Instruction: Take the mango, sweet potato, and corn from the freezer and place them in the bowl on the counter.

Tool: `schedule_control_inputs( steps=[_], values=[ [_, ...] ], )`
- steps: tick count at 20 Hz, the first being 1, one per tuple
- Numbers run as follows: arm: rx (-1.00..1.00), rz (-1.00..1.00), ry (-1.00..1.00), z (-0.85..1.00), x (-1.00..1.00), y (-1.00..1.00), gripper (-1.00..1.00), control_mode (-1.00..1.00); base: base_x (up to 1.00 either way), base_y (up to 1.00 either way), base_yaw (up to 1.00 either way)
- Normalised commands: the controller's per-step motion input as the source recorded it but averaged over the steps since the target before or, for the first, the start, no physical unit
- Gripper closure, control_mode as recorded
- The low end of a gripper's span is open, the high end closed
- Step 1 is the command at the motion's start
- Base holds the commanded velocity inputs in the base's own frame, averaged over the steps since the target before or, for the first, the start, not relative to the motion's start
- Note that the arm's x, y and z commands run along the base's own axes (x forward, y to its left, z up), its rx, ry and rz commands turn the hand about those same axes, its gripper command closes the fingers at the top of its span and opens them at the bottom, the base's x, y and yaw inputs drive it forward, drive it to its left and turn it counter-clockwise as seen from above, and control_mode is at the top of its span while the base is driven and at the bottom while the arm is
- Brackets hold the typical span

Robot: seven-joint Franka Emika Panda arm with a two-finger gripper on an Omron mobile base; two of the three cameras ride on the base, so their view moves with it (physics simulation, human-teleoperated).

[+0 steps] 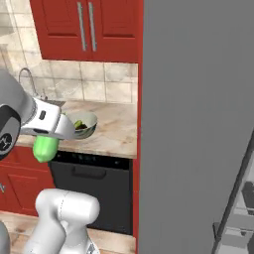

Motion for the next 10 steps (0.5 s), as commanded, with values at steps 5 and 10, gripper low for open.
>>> schedule_control_inputs(
  steps=[5, 10],
  values=[
    [0.0, 0.0, 0.0, 0.0, 0.0, 0.0, 1.0, 1.0, 0.5, 1.0, 0.0],
    [0.0, 0.0, 0.0, 0.0, 0.0, 0.0, 1.0, 1.0, 0.72, 0.88, 0.0]
  ],
)
